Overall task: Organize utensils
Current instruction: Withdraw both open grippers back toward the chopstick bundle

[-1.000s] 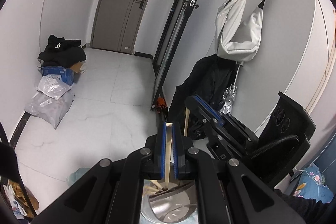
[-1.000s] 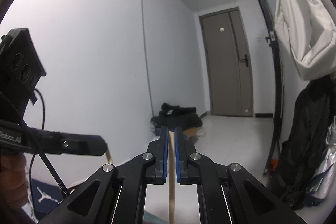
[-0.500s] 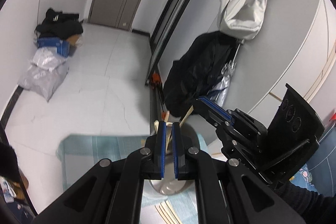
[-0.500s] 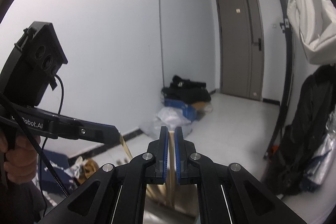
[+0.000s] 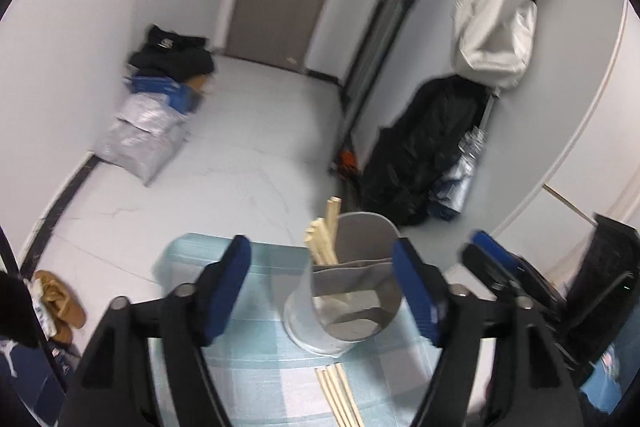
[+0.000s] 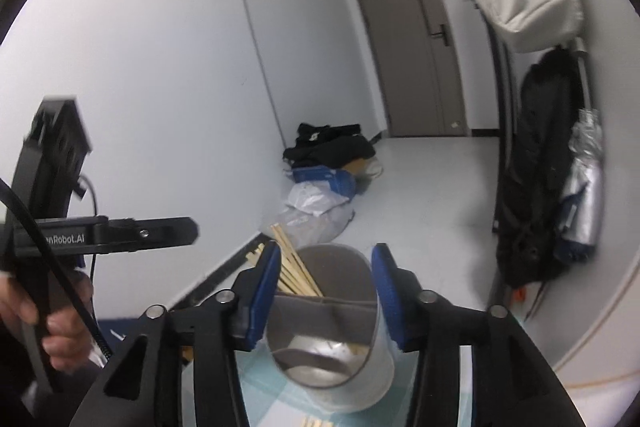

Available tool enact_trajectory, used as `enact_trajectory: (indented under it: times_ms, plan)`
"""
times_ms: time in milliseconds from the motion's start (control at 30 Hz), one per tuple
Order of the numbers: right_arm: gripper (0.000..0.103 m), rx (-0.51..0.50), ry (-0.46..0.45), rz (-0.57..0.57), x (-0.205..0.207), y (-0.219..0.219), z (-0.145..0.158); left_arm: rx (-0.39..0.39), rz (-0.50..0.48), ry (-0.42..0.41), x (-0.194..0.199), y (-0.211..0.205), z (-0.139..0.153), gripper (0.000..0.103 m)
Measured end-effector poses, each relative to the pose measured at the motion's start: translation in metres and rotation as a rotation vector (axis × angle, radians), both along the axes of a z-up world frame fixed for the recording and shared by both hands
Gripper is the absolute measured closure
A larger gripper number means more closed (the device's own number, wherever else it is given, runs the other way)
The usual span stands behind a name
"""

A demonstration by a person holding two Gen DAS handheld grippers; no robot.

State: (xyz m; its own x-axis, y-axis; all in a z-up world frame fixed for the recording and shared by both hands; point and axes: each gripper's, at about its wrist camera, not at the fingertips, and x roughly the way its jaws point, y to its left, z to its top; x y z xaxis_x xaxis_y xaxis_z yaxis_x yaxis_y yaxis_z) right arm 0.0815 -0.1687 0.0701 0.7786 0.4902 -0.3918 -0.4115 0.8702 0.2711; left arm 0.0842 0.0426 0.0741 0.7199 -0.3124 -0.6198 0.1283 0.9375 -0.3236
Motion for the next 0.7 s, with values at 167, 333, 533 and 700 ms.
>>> enact_trajectory:
  times_ms: [167, 333, 533, 700]
  plan:
    - [0.036, 0.001, -0.006, -0.066, -0.030, -0.007, 0.011, 0.034, 0.067, -0.058, -0.025, 0.003, 0.006, 0.026]
    - [0.030, -0.025, -0.001, -0.101, -0.064, -0.007, 0.011, 0.080, 0.101, -0.111, -0.050, -0.002, 0.011, 0.021]
    - [0.018, -0.081, -0.013, -0.119, -0.096, -0.002, 0.006, 0.115, 0.125, -0.158, -0.074, -0.008, 0.005, 0.016]
    - [0.013, -0.105, 0.017, -0.152, -0.113, -0.003, -0.010, 0.124, 0.152, -0.165, -0.087, -0.014, -0.004, 0.010]
